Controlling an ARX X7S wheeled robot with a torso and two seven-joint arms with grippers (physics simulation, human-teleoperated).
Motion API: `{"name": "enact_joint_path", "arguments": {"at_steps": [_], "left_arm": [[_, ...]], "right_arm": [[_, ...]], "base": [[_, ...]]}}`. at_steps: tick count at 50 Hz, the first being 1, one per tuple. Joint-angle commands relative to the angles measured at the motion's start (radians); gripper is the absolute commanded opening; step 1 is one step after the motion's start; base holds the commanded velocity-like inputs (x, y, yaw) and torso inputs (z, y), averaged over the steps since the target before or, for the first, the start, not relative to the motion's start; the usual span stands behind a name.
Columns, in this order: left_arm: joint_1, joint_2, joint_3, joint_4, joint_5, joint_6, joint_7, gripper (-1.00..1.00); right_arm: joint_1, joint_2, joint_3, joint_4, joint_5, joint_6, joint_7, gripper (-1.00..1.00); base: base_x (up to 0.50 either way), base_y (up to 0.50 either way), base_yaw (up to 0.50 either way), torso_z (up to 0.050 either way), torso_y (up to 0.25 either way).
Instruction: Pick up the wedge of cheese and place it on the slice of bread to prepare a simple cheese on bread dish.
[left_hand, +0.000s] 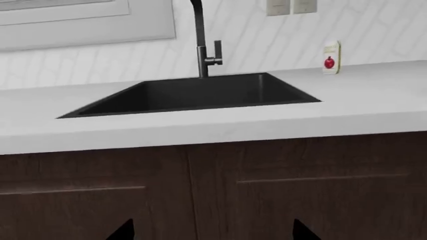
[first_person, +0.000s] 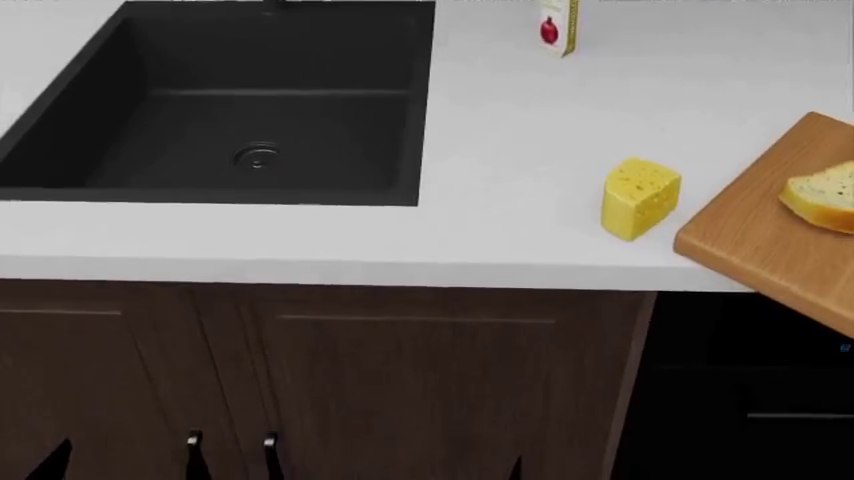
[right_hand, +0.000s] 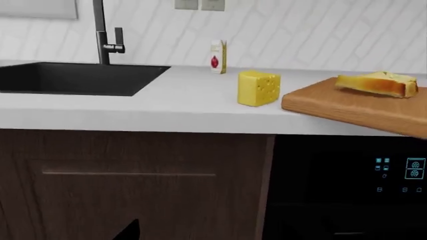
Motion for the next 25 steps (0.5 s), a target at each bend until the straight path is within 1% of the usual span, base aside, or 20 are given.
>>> {"name": "enact_joint_path", "arguments": {"at_steps": [1,3,7,11,14,16,18,19,20,25], "left_arm": [[-0.014,-0.021,0.022,0.060,0.000,-0.067,-0.007,1.00],[-0.021,-0.025,0.022,0.091,-0.006,-0.104,-0.005,1.00],[-0.068,-0.040,0.030,0.193,-0.035,-0.264,0.021,1.00],[-0.104,-0.046,0.014,0.273,-0.077,-0.376,0.034,1.00],[-0.147,-0.060,0.021,0.375,-0.079,-0.494,0.030,1.00],[-0.191,-0.064,0.025,0.423,-0.092,-0.581,0.035,1.00],[-0.268,-0.062,0.015,0.470,-0.124,-0.703,0.044,1.00],[-0.291,-0.062,0.014,0.479,-0.131,-0.735,0.046,1.00],[-0.327,-0.053,-0.008,0.497,-0.154,-0.780,0.046,1.00],[-0.515,-0.048,-0.027,0.587,-0.206,-1.015,0.046,1.00]], "right_arm": [[0.012,0.029,-0.003,-0.089,0.025,0.089,0.008,1.00],[0.021,0.034,0.002,-0.125,0.042,0.137,0.007,1.00],[0.058,0.058,0.010,-0.260,0.066,0.308,0.014,1.00],[0.088,0.075,0.016,-0.335,0.086,0.406,0.015,1.00],[0.121,0.091,0.027,-0.407,0.107,0.494,0.017,1.00],[0.153,0.098,0.036,-0.450,0.130,0.559,0.014,1.00],[0.209,0.102,0.061,-0.489,0.189,0.657,-0.002,1.00],[0.222,0.104,0.061,-0.507,0.187,0.677,0.008,1.00],[0.244,0.110,0.057,-0.533,0.191,0.713,0.013,1.00],[0.411,0.106,0.102,-0.632,0.284,0.950,0.023,1.00]], "base": [[0.00,0.00,0.00,0.050,0.010],[0.00,0.00,0.00,0.050,0.012],[0.00,0.00,0.00,0.050,0.011],[0.00,0.00,0.00,0.050,0.010],[0.00,0.00,0.00,0.050,0.009],[0.00,0.00,0.00,0.050,0.010],[0.00,0.00,0.00,0.050,0.010],[0.00,0.00,0.00,0.050,0.010],[0.00,0.00,0.00,0.050,0.010],[0.00,0.00,0.00,0.050,0.011]]}}
